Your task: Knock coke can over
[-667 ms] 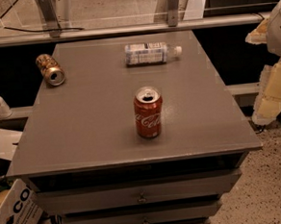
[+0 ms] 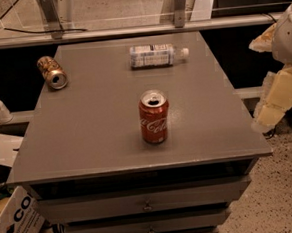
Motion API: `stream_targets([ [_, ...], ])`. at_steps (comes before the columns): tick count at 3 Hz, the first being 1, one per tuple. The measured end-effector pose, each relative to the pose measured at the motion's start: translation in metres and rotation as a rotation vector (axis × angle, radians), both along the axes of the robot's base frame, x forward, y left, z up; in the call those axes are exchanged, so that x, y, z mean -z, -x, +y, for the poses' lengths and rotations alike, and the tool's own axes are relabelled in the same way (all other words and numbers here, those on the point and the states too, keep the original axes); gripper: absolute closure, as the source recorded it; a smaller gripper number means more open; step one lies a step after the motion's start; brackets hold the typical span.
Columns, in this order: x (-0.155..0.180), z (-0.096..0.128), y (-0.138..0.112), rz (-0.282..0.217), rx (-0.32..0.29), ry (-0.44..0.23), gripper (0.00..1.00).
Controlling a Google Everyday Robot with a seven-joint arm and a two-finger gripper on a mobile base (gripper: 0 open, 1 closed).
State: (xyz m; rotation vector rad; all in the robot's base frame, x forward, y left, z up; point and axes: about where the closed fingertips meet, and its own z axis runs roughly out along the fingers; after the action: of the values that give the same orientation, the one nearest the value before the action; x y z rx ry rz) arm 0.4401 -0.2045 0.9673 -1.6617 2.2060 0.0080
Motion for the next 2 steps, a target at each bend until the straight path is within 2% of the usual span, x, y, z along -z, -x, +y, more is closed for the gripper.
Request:
stream_targets([
  [1, 0.025, 0.023, -0.008, 0.004, 0.007, -0.173, 0.0],
  [2, 0.053, 0.041, -0.022, -0.017, -0.018, -0.321, 0.0],
])
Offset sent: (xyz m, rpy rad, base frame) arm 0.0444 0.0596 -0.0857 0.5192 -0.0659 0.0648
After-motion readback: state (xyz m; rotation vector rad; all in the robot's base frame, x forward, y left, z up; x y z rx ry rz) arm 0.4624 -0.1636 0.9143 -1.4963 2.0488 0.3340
